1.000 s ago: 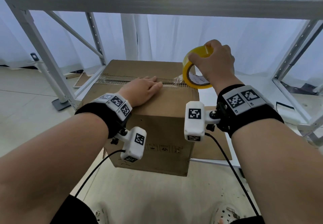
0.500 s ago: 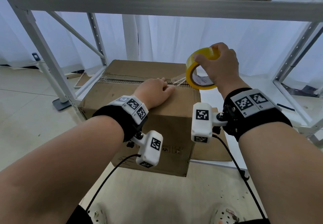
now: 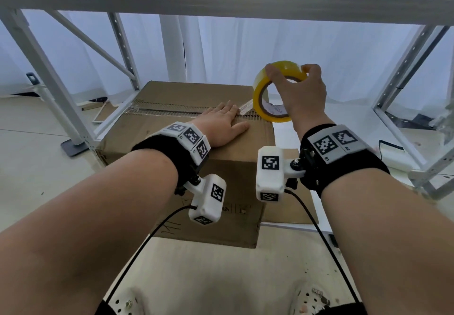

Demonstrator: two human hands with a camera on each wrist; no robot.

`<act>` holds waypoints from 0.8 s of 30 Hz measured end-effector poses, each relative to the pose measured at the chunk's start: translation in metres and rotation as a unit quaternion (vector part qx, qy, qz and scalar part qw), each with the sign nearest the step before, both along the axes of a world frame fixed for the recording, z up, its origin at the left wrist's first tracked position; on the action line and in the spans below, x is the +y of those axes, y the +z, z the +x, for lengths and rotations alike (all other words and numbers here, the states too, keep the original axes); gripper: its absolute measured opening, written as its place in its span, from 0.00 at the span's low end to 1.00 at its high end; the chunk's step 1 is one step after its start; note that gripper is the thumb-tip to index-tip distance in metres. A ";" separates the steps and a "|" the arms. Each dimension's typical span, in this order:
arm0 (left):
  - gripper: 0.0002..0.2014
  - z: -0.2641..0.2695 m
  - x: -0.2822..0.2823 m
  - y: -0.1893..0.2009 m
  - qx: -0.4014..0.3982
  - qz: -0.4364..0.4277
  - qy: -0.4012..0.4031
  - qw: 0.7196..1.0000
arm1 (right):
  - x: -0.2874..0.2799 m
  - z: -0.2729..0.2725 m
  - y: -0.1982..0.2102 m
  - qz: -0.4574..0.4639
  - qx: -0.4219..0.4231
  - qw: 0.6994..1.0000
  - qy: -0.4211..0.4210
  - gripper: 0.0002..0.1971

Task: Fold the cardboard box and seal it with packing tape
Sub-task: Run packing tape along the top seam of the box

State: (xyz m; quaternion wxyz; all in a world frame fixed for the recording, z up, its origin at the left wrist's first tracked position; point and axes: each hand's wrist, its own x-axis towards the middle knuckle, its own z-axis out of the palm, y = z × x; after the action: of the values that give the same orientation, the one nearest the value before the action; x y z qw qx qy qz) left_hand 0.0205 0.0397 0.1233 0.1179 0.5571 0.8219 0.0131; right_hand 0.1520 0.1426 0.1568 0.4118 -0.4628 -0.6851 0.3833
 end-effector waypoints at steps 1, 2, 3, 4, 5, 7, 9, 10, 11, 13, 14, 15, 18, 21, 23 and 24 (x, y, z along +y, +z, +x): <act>0.35 -0.001 -0.001 0.000 -0.001 -0.002 0.000 1.000 | -0.001 -0.002 0.001 0.000 -0.004 1.000 0.000 0.41; 0.35 -0.001 -0.001 0.000 -0.002 -0.003 0.000 1.000 | -0.002 -0.004 0.002 0.001 -0.008 1.000 -0.003 0.41; 0.35 -0.002 -0.001 0.001 -0.001 -0.002 -0.002 1.000 | -0.003 -0.004 0.005 0.007 -0.015 1.000 -0.007 0.41; 0.35 -0.004 -0.002 0.001 0.001 -0.002 -0.005 1.000 | -0.003 -0.003 0.008 0.021 -0.027 0.999 -0.011 0.40; 0.36 -0.005 -0.002 0.001 0.003 -0.002 -0.007 1.000 | -0.002 -0.002 0.011 0.044 -0.044 0.998 -0.017 0.41; 0.36 -0.006 -0.003 0.001 0.003 0.000 -0.010 1.000 | 0.001 0.001 0.016 0.091 -0.077 0.993 -0.023 0.41; 0.36 -0.006 -0.003 0.001 0.005 0.001 -0.011 1.000 | 0.004 0.004 0.015 0.098 -0.088 0.991 -0.024 0.41; 0.36 -0.005 -0.003 0.000 0.005 0.001 -0.011 1.000 | 0.006 0.006 0.013 0.087 -0.087 0.992 -0.025 0.41; 0.36 -0.005 -0.003 -0.001 0.005 0.001 -0.010 1.000 | 0.007 0.008 0.010 0.073 -0.086 0.993 -0.027 0.41; 0.36 -0.005 -0.003 -0.001 0.006 0.000 -0.009 1.000 | 0.011 0.012 0.001 0.039 -0.079 0.996 -0.028 0.41; 0.36 -0.005 -0.003 -0.001 0.005 -0.001 -0.010 1.000 | 0.013 0.013 -0.002 0.022 -0.070 0.997 -0.027 0.40; 0.36 -0.005 -0.003 -0.001 0.004 -0.001 -0.011 1.000 | 0.014 0.014 -0.005 0.005 -0.058 0.998 -0.026 0.40; 0.36 -0.003 -0.003 0.000 0.006 -0.003 -0.006 1.000 | 0.016 0.016 -0.008 -0.012 -0.034 0.999 -0.023 0.39; 0.37 0.006 -0.001 0.004 0.013 -0.010 0.001 1.000 | 0.017 0.016 -0.009 -0.017 -0.025 0.999 -0.021 0.40; 0.38 0.020 0.006 0.006 0.017 -0.012 -0.014 1.000 | 0.016 0.014 -0.008 -0.007 -0.038 0.999 -0.019 0.40; 0.38 0.027 0.010 0.007 0.016 -0.011 -0.025 0.999 | 0.014 0.013 -0.006 0.007 -0.054 0.998 -0.017 0.41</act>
State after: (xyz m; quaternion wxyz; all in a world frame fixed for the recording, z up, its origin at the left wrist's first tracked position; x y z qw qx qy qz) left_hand 0.0476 0.0500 0.1304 0.1107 0.5764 0.8096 -0.0079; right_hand 0.1649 0.1569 0.1505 0.3838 -0.4915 -0.7012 0.3455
